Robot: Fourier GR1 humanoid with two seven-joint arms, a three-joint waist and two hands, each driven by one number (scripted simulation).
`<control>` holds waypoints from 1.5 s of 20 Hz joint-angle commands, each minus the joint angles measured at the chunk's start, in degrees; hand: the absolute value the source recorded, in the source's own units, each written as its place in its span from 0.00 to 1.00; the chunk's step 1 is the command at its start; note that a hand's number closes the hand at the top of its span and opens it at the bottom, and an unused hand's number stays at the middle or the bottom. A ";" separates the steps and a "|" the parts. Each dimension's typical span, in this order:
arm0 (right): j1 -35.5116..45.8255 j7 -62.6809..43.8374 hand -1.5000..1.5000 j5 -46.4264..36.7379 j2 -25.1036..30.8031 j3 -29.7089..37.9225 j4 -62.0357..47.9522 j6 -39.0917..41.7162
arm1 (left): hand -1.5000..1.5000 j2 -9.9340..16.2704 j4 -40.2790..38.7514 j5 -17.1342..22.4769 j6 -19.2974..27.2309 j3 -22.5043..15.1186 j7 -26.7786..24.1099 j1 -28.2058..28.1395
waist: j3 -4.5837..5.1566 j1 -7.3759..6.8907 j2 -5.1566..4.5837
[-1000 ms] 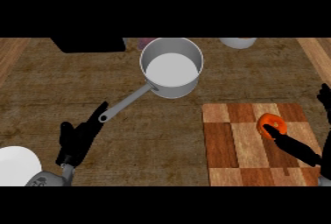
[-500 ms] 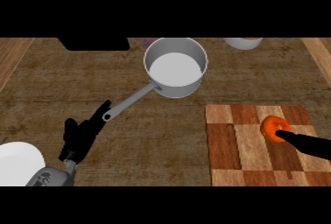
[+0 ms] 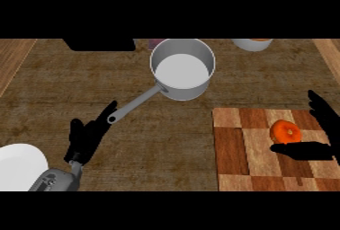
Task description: Pick the squash from the cutting board and place it in the pot
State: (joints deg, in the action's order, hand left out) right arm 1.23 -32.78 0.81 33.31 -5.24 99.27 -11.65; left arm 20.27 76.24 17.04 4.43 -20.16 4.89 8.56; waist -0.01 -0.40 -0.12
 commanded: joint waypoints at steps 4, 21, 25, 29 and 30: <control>-1.31 9.86 0.00 -2.78 -2.27 1.54 -13.07 6.07 | 0.50 -0.69 0.54 -0.55 -2.50 3.67 3.21 0.89 | -0.02 0.34 0.08; -3.60 30.91 0.00 4.33 -11.97 13.03 -20.16 12.75 | 0.50 -4.02 -0.63 -7.04 -5.48 8.08 -0.82 -3.30 | -0.02 0.33 0.10; -3.90 34.46 0.00 7.97 -12.95 15.84 -24.16 16.22 | 0.50 -6.88 6.40 -8.14 -2.95 5.94 6.30 -2.43 | -0.05 0.29 0.19; -0.02 35.02 0.00 7.16 -15.30 16.48 -30.03 15.87 | 0.50 -5.83 2.96 -8.15 -7.39 9.34 2.62 -3.90 | -0.01 0.32 0.11; 3.21 34.67 0.00 7.27 -15.12 17.16 -32.16 16.08 | 0.50 -7.47 1.72 -9.47 -7.28 8.82 0.61 -4.76 | 0.00 0.28 0.10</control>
State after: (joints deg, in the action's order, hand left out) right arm 1.23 0.06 7.39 19.39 10.31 72.61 3.32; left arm 14.10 78.30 8.50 -1.59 -12.37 6.59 4.59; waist -0.02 -0.09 0.00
